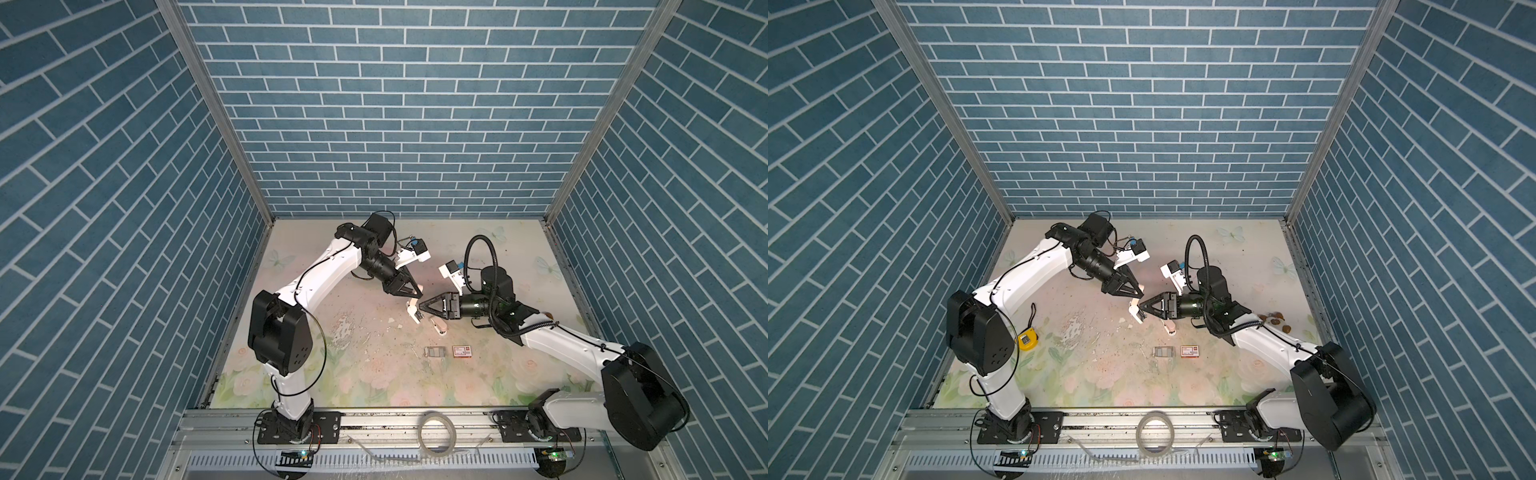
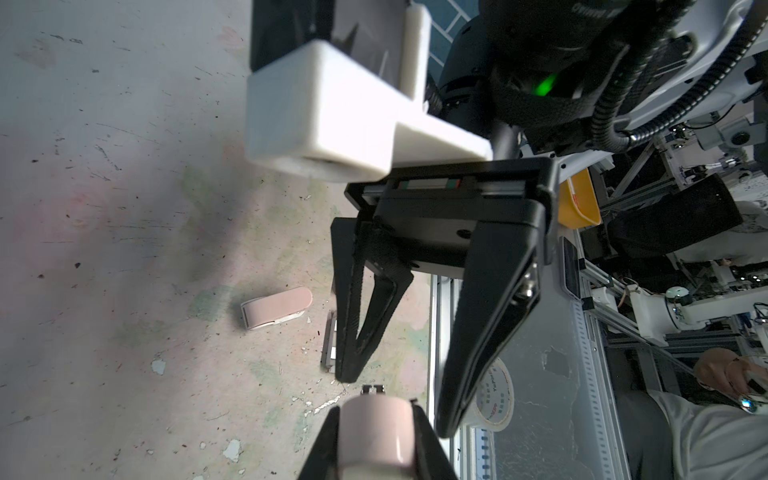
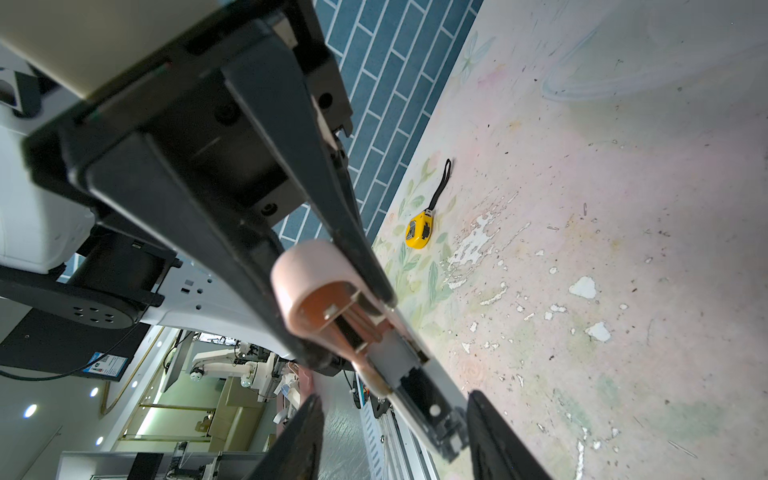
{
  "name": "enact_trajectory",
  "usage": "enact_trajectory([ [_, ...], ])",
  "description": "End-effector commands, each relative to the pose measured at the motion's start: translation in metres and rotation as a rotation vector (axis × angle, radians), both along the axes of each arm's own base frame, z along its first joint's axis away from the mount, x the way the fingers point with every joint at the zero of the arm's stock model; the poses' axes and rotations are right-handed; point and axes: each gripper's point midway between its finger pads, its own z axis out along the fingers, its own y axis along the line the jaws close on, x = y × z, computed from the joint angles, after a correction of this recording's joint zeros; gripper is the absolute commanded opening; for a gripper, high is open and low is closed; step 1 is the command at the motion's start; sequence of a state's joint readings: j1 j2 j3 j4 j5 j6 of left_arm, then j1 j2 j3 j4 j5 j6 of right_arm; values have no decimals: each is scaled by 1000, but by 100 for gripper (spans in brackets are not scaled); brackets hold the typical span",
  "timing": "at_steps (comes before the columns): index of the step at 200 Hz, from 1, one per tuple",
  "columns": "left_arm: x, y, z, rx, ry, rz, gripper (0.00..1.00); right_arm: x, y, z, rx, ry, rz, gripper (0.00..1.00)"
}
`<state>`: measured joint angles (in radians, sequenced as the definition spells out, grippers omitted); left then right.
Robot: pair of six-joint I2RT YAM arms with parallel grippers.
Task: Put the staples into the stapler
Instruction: 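Open the left gripper and draw it back while the right gripper holds the stapler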
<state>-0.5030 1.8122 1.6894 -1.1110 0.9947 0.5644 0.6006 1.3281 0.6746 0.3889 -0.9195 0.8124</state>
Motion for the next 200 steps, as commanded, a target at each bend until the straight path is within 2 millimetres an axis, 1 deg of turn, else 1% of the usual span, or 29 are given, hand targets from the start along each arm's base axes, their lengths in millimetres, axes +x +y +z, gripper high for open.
enact_trajectory([
  [1,-6,-1,8,-37,50,-25,3,3,9,17,37,-63,28,56],
  [46,-3,-3,11,-60,80,-28,3,1,21,17,60,-49,60,54],
  [80,0,-4,15,-70,91,-29,4,-3,26,15,69,-36,81,52],
  [105,0,-4,15,-78,104,-28,4,-5,28,11,65,-27,88,49],
  [146,0,-4,18,-95,128,-27,4,-3,28,9,74,-23,79,43],
  [154,0,-5,19,-99,136,-27,4,-2,29,10,83,-23,78,43],
  [170,-1,-5,22,-111,149,-34,4,-2,30,11,92,-23,78,47],
  [200,0,-5,23,-120,161,-33,5,-5,32,10,102,-18,88,43],
])
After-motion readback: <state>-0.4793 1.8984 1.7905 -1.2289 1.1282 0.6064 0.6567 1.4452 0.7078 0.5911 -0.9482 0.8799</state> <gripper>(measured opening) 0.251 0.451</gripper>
